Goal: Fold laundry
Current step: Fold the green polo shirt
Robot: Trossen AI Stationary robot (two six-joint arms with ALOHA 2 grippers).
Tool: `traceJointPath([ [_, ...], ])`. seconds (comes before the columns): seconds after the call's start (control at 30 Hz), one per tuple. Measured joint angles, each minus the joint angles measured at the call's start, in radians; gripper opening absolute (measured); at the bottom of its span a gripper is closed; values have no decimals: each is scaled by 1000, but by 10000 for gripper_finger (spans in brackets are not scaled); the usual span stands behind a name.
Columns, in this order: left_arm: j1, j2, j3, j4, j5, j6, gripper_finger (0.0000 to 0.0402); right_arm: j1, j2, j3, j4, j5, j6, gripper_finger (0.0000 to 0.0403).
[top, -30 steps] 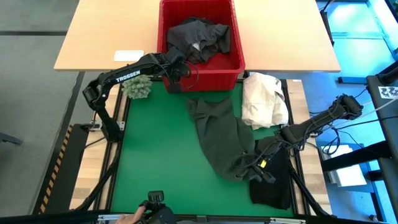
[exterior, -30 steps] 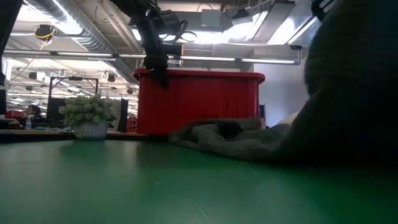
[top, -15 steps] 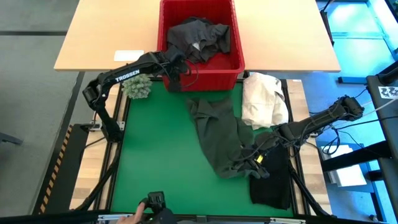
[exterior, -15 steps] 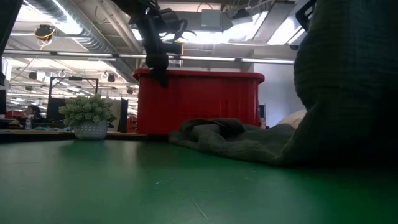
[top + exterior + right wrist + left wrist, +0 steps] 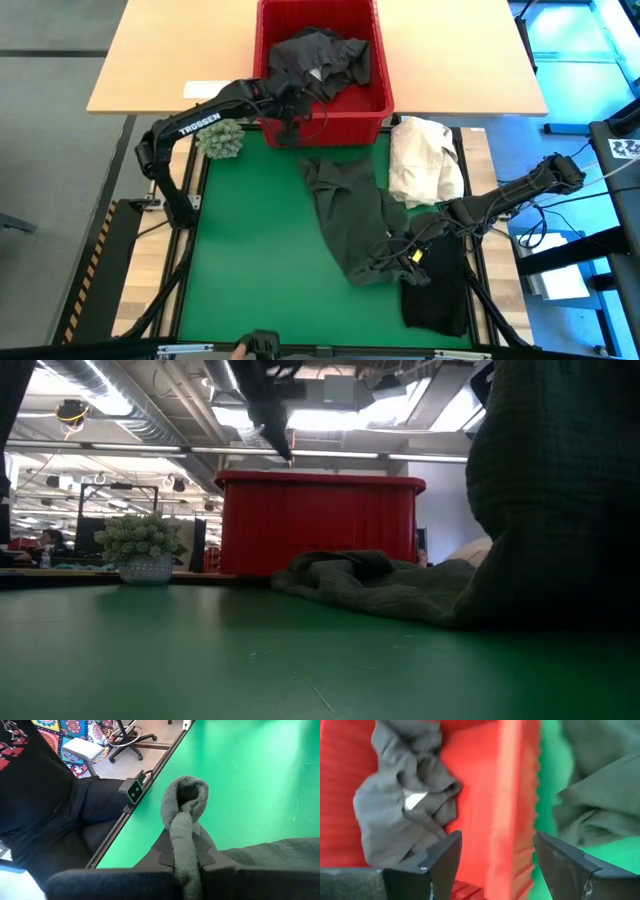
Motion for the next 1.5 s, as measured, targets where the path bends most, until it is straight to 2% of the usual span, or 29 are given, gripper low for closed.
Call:
traceJointPath([
  [0.23, -149, 0, 49, -17, 12, -5, 244, 0, 0, 0, 1, 46, -21, 7],
  [0.37, -248, 0, 48, -29, 47, -84, 244, 0, 0, 0, 3, 100, -26, 7],
  [0.5, -348, 0, 19, -30, 119, -160, 244, 0, 0, 0, 5, 154, -27, 7],
  [0.8, -547, 0, -93, 14, 88, -328, 244, 0, 0, 0, 44, 293, -20, 8],
  [0.93, -617, 0, -193, 134, 85, -386, 244, 0, 0, 0, 76, 333, 2, 8],
  [1.1, -696, 0, -331, 404, 81, -446, 244, 2, 0, 0, 91, 376, 37, 8],
  [1.27, -758, 0, -455, 687, -19, -502, 244, 2, 0, 0, 93, 434, 86, 8],
  [1.37, -783, 0, -509, 777, -65, -547, 244, 2, 0, 0, 111, 441, 93, 8],
  [1.5, -804, 0, -551, 811, -100, -620, 244, 2, 0, 0, 147, 441, 94, 8],
])
